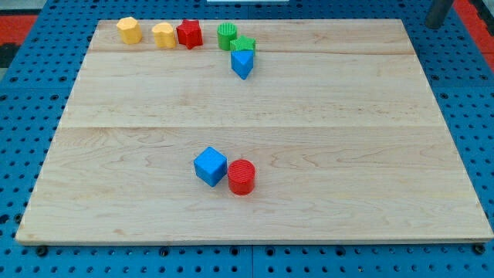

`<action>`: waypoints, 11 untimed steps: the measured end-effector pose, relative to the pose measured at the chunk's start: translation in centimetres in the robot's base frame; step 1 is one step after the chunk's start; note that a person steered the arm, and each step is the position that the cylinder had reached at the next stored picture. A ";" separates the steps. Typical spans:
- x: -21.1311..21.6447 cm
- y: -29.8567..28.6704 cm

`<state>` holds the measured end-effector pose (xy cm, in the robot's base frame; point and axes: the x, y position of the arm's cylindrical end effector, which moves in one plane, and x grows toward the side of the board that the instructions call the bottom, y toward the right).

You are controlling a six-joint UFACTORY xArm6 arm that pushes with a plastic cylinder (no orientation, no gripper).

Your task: Keep the green circle at the bottom right of the yellow heart

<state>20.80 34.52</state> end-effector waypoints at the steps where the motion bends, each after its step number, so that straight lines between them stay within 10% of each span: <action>1: 0.3 0.0; 3: 1.5 -2.8; 5: 0.5 -24.9; 8: 1.2 -37.0; 11: 4.7 -36.8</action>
